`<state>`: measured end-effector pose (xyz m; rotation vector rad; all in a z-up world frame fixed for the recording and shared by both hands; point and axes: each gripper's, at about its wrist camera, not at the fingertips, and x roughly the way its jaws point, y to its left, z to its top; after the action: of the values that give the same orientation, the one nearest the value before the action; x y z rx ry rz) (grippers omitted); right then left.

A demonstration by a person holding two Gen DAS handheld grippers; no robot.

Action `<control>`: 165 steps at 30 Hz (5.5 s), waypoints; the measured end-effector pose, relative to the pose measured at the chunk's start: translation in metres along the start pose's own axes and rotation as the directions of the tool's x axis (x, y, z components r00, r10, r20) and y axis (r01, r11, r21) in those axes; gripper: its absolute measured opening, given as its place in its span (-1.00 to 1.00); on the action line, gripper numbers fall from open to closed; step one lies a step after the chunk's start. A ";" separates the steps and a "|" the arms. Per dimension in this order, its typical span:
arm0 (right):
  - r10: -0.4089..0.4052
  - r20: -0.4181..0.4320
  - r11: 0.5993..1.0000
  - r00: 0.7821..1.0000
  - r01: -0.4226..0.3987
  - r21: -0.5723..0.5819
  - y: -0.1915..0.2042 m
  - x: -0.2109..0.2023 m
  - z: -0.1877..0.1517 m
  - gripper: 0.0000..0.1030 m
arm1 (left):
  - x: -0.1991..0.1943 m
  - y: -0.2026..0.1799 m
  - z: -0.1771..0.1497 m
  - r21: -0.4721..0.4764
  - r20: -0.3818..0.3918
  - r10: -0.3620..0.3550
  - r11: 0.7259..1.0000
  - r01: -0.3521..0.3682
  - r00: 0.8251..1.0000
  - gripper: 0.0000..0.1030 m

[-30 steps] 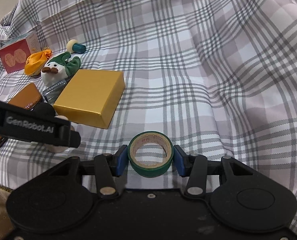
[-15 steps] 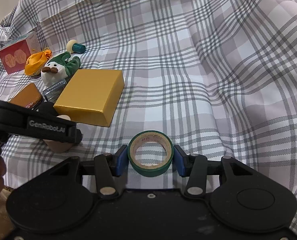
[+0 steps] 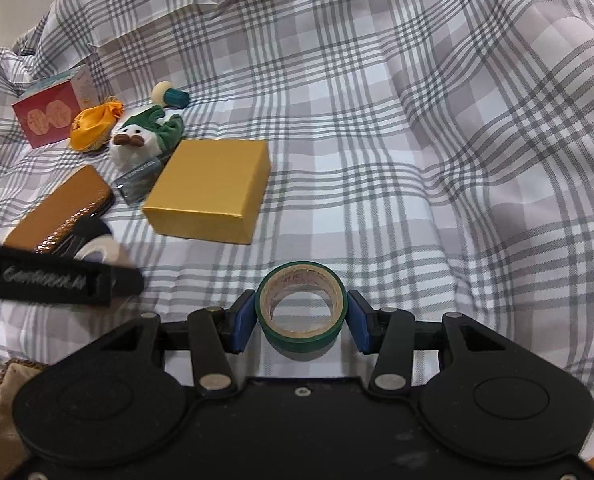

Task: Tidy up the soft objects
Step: 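Grasp the beige tape roll with the left tool, then carry the beige tape with the left tool while the right tool carries the green tape to the basket, then open the left tool to drop the beige tape while the right tool drops the green tape into the basket, then move both tools from the basket toward the pouch and snowman plush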

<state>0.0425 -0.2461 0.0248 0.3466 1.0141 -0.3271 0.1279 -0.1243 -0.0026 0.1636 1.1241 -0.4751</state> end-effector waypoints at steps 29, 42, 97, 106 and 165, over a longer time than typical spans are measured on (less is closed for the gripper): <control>0.017 -0.035 1.000 0.999 -0.017 0.007 0.000 0.010 -0.001 -0.10 | 0.005 0.004 -0.018 -0.013 -0.037 -0.139 0.990 0.139 0.990 0.58; 0.013 -0.040 1.000 0.999 -0.013 0.000 0.003 0.015 -0.001 -0.10 | 0.026 -0.005 -0.005 0.028 -0.025 -0.055 0.998 0.056 0.998 0.58; 0.130 -0.088 0.976 0.988 -0.143 -0.167 0.059 -0.134 -0.091 -0.10 | -0.109 0.039 -0.132 -0.013 -0.103 -0.019 1.000 0.018 0.995 -0.07; 0.131 -0.173 0.974 0.976 -0.159 -0.159 0.060 -0.127 -0.101 -0.10 | -0.104 0.039 -0.150 -0.048 -0.170 -0.062 0.997 0.054 0.984 -0.07; 0.125 -0.245 0.982 0.961 -0.156 -0.110 0.056 -0.100 -0.097 0.13 | -0.090 0.037 -0.149 -0.036 -0.198 0.002 0.999 -0.009 0.980 0.34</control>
<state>-0.0573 -0.1439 0.0716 0.3443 1.2318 -0.0909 -0.0098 -0.0121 0.0098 0.1848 1.3264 -0.4395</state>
